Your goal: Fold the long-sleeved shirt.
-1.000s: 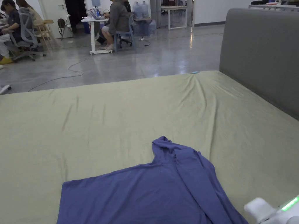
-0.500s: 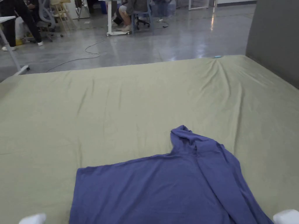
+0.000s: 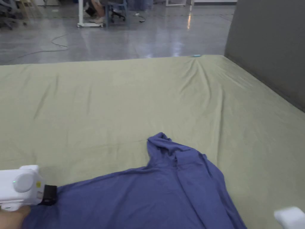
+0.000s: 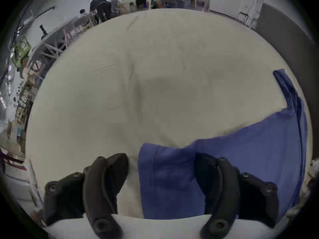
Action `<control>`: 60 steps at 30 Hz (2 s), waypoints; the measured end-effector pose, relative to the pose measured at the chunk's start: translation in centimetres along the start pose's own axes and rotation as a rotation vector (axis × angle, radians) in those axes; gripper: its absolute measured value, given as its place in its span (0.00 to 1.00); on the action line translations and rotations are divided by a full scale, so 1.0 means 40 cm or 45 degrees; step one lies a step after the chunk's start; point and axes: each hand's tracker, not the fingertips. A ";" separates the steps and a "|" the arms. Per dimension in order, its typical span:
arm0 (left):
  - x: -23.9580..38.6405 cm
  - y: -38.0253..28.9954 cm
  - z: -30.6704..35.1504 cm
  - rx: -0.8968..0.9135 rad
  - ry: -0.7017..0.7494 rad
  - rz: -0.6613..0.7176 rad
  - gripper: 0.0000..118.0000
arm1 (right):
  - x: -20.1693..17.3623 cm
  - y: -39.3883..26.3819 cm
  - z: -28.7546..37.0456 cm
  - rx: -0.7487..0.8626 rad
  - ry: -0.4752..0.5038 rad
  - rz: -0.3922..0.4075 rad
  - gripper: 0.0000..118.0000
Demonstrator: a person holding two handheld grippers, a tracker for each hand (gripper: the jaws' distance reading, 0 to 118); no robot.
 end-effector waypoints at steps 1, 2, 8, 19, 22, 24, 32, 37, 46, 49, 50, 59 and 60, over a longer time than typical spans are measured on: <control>0.014 0.001 0.025 0.020 -0.007 -0.075 0.01 | 0.020 0.058 -0.010 0.012 0.001 -0.016 0.01; 0.030 0.000 0.050 0.056 -0.121 -0.160 0.00 | 0.036 0.115 -0.019 0.045 0.030 -0.054 0.25; 0.018 -0.004 0.167 0.117 -0.195 -0.078 0.00 | 0.097 0.493 -0.174 0.099 -0.107 -0.012 0.94; -0.042 0.004 0.175 0.106 -0.208 0.004 0.00 | 0.062 0.574 -0.403 -0.155 -0.200 -0.016 0.00; -0.052 0.012 0.201 0.128 -0.254 0.068 0.00 | 0.078 0.568 -0.335 -0.075 -0.175 -0.039 0.00; -0.053 0.010 0.241 0.139 -0.289 0.096 0.00 | 0.096 0.564 -0.261 0.004 -0.126 -0.063 0.00; -0.080 0.065 0.578 0.388 -0.401 0.084 0.00 | 0.003 0.525 0.222 0.384 -0.191 0.220 0.00; -0.133 0.136 0.794 0.578 -0.352 0.106 0.00 | -0.039 0.559 0.490 0.592 -0.316 0.297 0.00; -0.220 0.385 1.009 0.733 -0.393 0.254 0.00 | -0.059 0.837 0.765 0.789 -0.508 0.325 0.00; -0.223 0.503 1.043 0.766 -0.373 0.313 0.00 | -0.065 0.973 0.786 0.782 -0.517 0.286 0.00; -0.221 0.547 1.051 0.777 -0.349 0.321 0.00 | -0.061 1.019 0.787 0.772 -0.528 0.247 0.00; -0.201 0.745 1.129 0.913 -0.301 0.364 0.00 | -0.043 1.226 0.815 0.892 -0.608 0.063 0.00; -0.197 0.749 1.127 0.932 -0.290 0.356 0.00 | -0.038 1.229 0.811 0.900 -0.599 0.054 0.00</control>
